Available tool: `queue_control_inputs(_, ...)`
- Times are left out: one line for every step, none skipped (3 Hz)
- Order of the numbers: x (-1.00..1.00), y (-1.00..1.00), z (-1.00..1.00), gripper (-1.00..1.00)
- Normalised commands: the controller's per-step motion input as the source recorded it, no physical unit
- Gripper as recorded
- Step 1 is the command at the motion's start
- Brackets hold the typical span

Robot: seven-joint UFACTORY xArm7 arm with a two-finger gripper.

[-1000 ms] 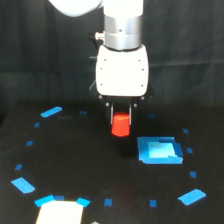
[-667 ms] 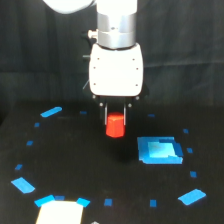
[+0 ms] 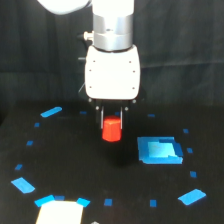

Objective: Pick up the red object from the table

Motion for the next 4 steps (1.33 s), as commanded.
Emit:
queue_control_inputs(-0.66,-0.89,0.58,-1.00)
queue_control_inputs(0.29,1.00,1.00,-1.00)
queue_control_inputs(-0.01,1.00,0.87,-0.96)
queue_control_inputs(-0.53,-1.00,0.68,-1.00)
